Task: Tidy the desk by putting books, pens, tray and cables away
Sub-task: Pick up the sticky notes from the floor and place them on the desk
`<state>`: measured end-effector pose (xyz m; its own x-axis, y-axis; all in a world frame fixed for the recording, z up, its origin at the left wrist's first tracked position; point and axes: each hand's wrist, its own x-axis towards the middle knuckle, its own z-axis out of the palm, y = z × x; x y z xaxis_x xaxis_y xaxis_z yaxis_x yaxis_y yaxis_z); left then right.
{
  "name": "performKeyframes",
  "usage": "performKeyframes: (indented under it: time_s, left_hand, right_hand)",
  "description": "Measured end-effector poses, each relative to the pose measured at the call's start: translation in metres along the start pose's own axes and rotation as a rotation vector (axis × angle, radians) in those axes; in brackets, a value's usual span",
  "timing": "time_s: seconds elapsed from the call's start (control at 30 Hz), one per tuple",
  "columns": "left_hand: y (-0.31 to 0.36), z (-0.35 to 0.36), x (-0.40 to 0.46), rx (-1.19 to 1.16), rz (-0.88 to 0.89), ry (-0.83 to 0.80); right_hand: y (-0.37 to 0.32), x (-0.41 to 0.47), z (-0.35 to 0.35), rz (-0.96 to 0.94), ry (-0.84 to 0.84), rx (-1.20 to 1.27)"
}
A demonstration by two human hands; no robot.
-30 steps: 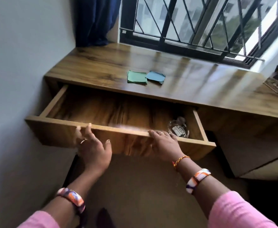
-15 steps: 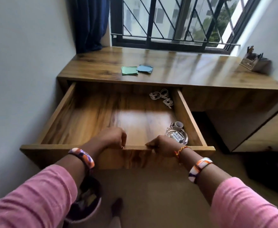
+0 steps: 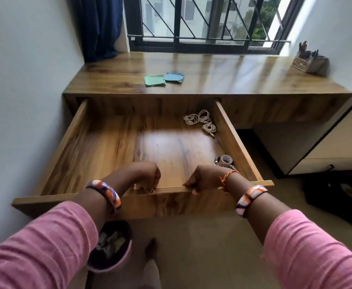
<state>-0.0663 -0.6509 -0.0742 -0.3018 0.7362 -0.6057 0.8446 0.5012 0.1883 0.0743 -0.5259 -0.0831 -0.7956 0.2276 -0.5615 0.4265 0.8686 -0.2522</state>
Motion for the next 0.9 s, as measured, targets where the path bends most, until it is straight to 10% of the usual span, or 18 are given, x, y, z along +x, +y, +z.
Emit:
performKeyframes:
  time_s: [0.47,0.77,0.9]
  left_hand:
    - [-0.028,-0.058,0.056,-0.235,0.049,-0.535]
    - [-0.103,-0.213,0.203,-0.556,-0.08,0.587]
    - [-0.117,-0.259,0.267,-0.498,-0.381,0.707]
  right_hand:
    - [0.019,0.052,-0.043,-0.02,-0.417,0.327]
    - [0.067,0.197,-0.189,-0.012,0.372,0.186]
    - [0.1,0.266,-0.243,0.228,0.85,0.468]
